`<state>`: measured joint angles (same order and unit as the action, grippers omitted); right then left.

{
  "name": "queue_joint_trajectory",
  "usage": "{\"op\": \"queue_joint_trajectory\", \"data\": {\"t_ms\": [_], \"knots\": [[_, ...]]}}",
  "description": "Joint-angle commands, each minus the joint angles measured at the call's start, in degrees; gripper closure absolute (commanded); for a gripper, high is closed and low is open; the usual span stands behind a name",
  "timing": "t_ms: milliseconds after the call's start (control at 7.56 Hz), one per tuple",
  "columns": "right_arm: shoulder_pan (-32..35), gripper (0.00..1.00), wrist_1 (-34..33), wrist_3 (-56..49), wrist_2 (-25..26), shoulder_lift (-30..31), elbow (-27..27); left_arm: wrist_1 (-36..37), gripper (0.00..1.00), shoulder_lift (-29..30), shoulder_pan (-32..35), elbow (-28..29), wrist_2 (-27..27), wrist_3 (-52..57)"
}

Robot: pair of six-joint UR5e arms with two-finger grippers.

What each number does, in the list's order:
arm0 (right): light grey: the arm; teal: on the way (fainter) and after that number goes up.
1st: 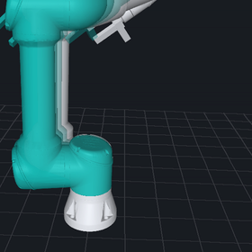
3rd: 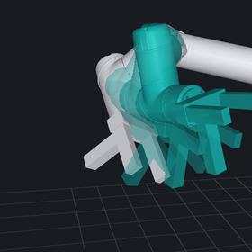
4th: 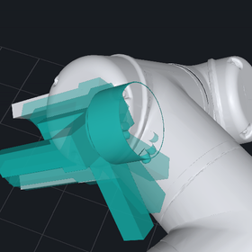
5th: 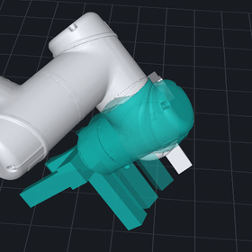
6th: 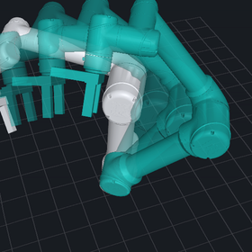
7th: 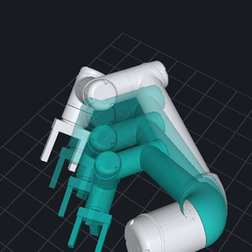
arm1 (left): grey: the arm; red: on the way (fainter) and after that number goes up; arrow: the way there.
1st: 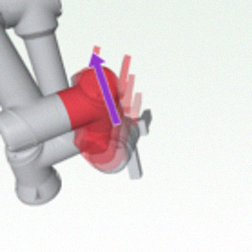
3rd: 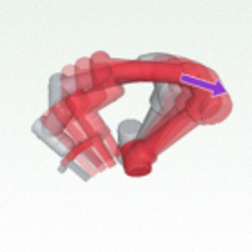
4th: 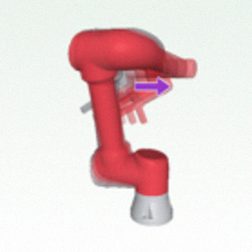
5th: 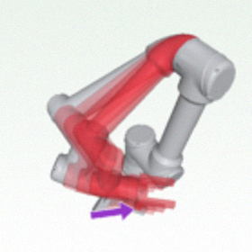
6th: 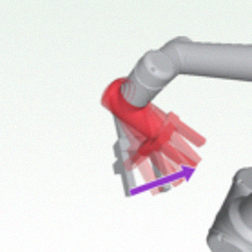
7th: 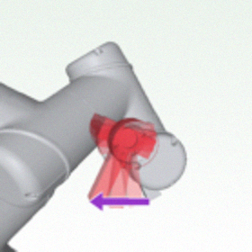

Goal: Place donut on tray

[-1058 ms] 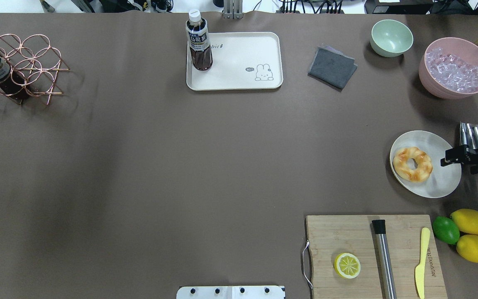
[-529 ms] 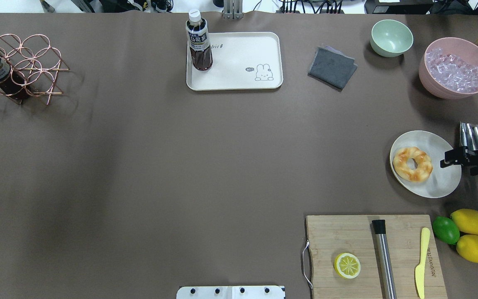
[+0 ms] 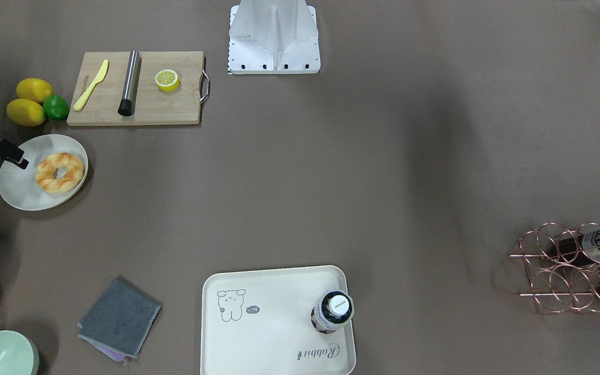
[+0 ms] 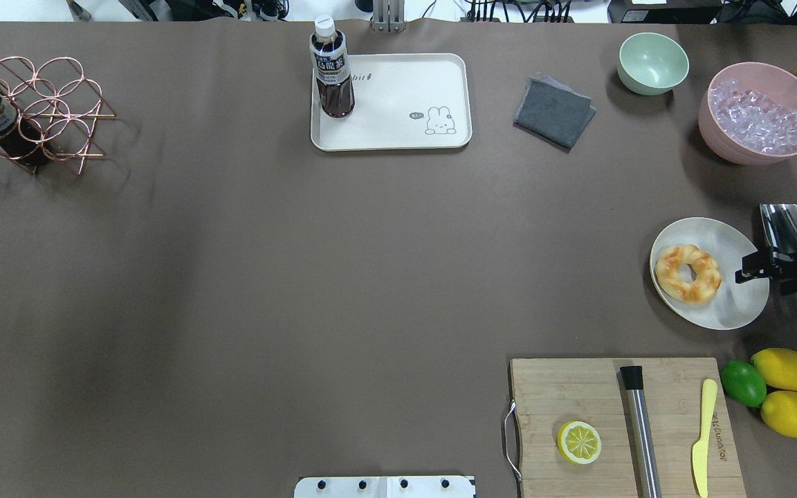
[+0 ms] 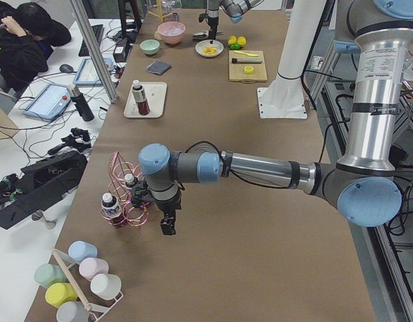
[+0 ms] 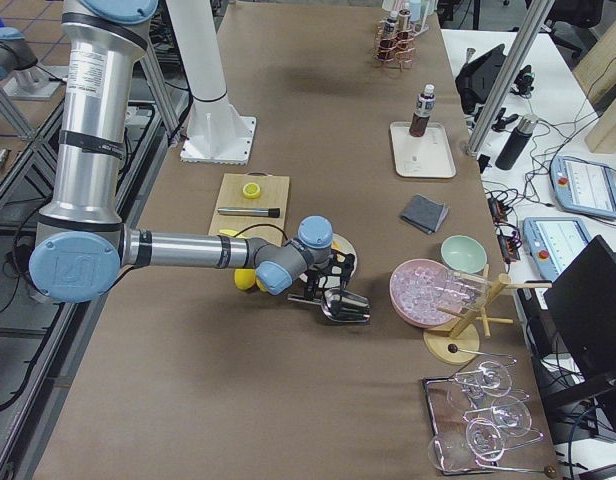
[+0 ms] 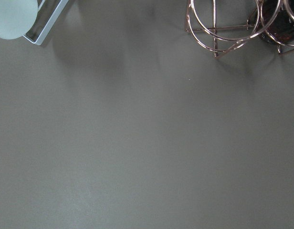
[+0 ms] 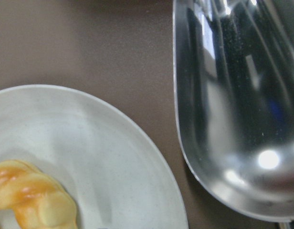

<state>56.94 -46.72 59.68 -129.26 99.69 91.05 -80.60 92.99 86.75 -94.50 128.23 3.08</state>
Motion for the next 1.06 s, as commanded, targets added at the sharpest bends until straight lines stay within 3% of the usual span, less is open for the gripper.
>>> {"op": "queue_joint_trajectory", "data": {"t_ms": [0, 132, 264, 661, 926], "knots": [[-0.07, 0.67, 0.13, 0.0, 0.06, -0.11, -0.52, 0.0, 0.02, 0.0, 0.0, 0.02, 0.0, 0.0], [-0.07, 0.9, 0.13, 0.0, -0.03, -0.11, -0.52, 0.0, 0.02, -0.09, 0.0, 0.02, 0.0, 0.0], [-0.07, 1.0, 0.22, 0.0, -0.12, -0.11, -0.52, 0.0, 0.02, 0.0, 0.0, 0.02, 0.0, 0.0], [0.1, 1.0, 0.57, -0.17, -0.91, -0.1, 0.61, 0.0, 0.02, 0.09, 0.0, 0.02, 0.0, 0.0], [3.07, 1.0, 0.4, 0.0, -7.82, -0.37, 3.07, 0.0, 0.02, 0.18, 0.0, 0.11, 0.0, 0.0]]}}
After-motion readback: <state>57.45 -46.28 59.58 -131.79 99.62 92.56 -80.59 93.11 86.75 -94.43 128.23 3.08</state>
